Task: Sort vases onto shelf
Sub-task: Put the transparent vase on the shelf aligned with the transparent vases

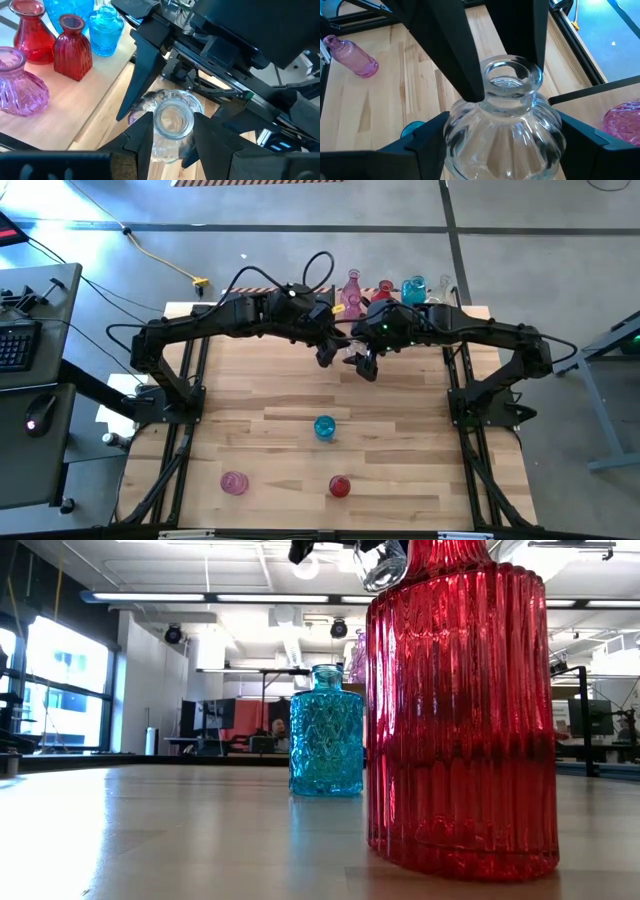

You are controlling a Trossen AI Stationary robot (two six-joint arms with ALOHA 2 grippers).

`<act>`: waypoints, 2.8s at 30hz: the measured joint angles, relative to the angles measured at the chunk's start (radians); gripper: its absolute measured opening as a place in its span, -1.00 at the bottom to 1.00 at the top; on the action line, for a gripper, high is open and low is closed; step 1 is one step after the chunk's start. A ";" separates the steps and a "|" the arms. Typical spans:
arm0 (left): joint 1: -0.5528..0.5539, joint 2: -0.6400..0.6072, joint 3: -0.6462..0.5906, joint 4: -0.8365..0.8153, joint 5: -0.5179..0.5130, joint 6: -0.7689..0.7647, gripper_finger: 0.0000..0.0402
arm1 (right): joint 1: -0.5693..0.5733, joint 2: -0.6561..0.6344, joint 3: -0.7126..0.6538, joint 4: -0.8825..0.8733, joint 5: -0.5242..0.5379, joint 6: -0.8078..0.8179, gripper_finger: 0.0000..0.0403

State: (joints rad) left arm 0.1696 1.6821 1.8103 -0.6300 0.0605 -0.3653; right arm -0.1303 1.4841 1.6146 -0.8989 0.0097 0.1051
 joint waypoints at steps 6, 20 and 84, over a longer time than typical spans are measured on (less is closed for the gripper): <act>0.000 0.000 0.000 0.000 0.002 -0.068 -0.39 | 0.000 0.001 0.000 -0.001 -0.001 0.000 0.36; 0.001 -0.003 0.001 0.000 -0.011 -0.044 -0.26 | 0.000 0.003 0.000 -0.009 -0.002 -0.005 0.36; 0.240 -0.001 0.000 0.068 0.059 0.133 0.05 | -0.225 -0.551 0.000 -0.392 0.649 0.301 0.36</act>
State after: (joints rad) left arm 0.4097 1.6814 1.8103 -0.5625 0.1195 -0.2325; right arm -0.3550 0.9329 1.6146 -1.2908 0.6587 0.4058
